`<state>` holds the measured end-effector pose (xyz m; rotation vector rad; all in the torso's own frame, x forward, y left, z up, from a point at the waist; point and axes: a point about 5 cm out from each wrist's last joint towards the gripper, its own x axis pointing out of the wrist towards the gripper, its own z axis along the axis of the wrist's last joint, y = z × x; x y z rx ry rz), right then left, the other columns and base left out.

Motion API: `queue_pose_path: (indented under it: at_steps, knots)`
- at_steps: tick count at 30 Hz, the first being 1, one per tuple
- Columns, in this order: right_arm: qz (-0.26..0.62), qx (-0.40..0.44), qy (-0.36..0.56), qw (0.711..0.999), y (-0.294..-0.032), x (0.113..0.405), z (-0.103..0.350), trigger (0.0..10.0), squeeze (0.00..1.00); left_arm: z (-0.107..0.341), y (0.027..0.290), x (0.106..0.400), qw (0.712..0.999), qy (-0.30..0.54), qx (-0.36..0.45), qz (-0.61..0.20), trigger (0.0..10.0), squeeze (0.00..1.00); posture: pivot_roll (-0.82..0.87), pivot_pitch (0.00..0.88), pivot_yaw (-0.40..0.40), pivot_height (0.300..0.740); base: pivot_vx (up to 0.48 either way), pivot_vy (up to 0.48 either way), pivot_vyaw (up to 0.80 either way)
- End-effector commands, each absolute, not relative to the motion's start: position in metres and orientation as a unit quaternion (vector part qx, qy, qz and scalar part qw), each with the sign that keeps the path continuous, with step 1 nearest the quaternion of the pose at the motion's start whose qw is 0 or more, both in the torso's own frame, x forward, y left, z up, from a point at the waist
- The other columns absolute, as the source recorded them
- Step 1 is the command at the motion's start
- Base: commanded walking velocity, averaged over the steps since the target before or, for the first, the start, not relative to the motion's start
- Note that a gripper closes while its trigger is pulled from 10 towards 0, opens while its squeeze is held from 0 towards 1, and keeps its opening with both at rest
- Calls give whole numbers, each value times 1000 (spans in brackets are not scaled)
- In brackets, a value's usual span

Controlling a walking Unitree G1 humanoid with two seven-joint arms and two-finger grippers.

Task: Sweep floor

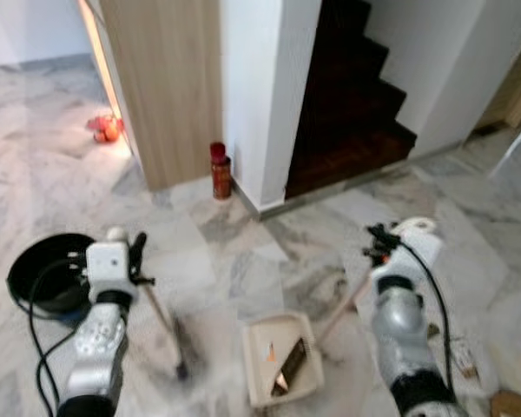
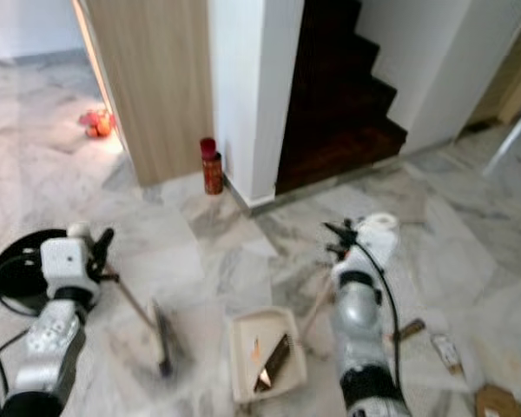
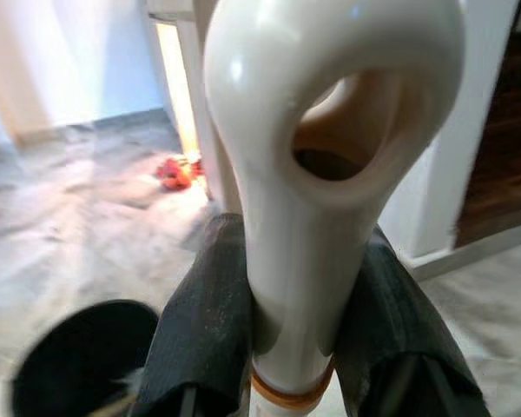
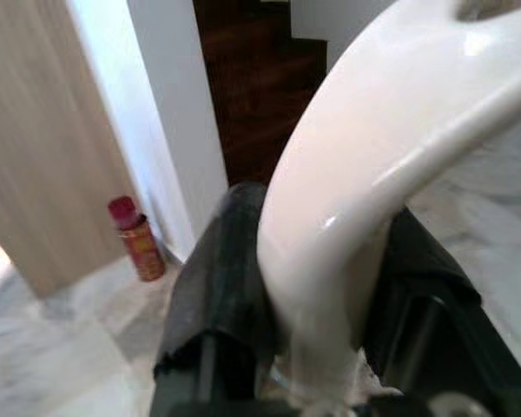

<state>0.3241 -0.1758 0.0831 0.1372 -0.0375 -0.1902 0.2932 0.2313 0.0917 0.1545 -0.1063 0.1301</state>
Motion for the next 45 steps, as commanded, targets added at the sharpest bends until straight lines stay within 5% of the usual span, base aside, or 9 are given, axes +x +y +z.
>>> queue_pose_path:
  at_steps: [1,45]
  knots:
    - [-109,77,-34,990,-183,325,89,10000,0,101,225,297,993,-74,73,58,10000,0,76,0,-29,740,0,307,0]
    - [-88,84,-29,992,-175,326,87,10000,0,104,222,298,993,-78,75,54,10000,0,86,0,-27,740,0,270,171]
